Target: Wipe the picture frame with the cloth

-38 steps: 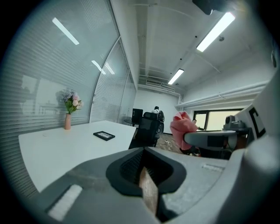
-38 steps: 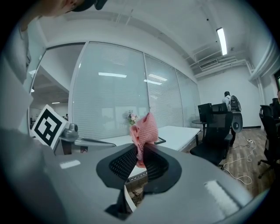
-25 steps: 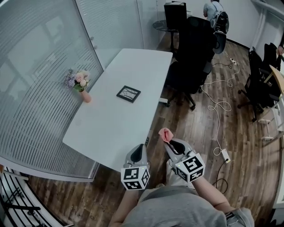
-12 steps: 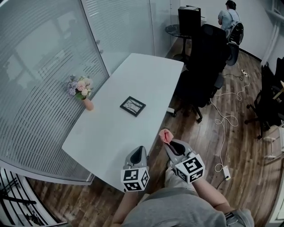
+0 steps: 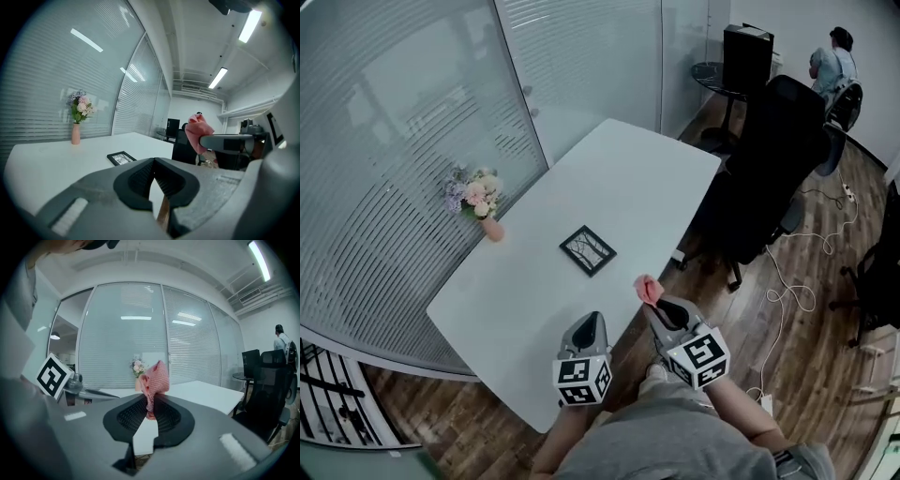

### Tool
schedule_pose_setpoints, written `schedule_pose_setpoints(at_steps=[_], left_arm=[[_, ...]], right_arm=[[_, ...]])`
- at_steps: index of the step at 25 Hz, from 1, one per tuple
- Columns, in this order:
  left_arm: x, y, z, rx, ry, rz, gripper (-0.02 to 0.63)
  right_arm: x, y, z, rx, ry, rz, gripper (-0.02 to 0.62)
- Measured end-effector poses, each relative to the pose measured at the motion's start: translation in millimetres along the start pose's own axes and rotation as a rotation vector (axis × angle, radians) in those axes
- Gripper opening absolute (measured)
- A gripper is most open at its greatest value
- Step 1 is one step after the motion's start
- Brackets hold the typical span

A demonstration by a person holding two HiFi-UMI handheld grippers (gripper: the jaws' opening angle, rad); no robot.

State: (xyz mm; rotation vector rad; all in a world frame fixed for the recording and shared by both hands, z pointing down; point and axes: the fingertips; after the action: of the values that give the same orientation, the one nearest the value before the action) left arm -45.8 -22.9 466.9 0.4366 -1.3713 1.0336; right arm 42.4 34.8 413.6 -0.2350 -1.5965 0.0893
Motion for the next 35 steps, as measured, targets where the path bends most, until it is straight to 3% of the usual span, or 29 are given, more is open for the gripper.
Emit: schedule_pose_setpoints(at_steps=[16, 25, 35], left_arm=[[-28.0, -87.2, 8.3, -0.220, 0.053, -0.048, 0.003], [-19.6, -102.3, 25.2, -0.310, 0.084, -0.041, 0.003], [5.5, -99.9, 55.1, -0.398, 0.154, 0.023, 0.003]], right_arm=[[-16.0, -69.6, -87.4, -0.210, 0.046, -0.005, 0.043], [-14.1, -101.8, -93.5, -0.305, 0.058, -0.001, 0.043], [-4.4, -134.0, -83.8, -0.375, 0.079, 0.044, 0.043]])
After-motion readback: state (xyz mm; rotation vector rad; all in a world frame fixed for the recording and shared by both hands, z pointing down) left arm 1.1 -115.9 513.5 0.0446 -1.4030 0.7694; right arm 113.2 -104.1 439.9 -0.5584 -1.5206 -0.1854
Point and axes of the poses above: the fingertips, and each gripper's own axes: y backward along the fingers, z to its left, x out of its underside
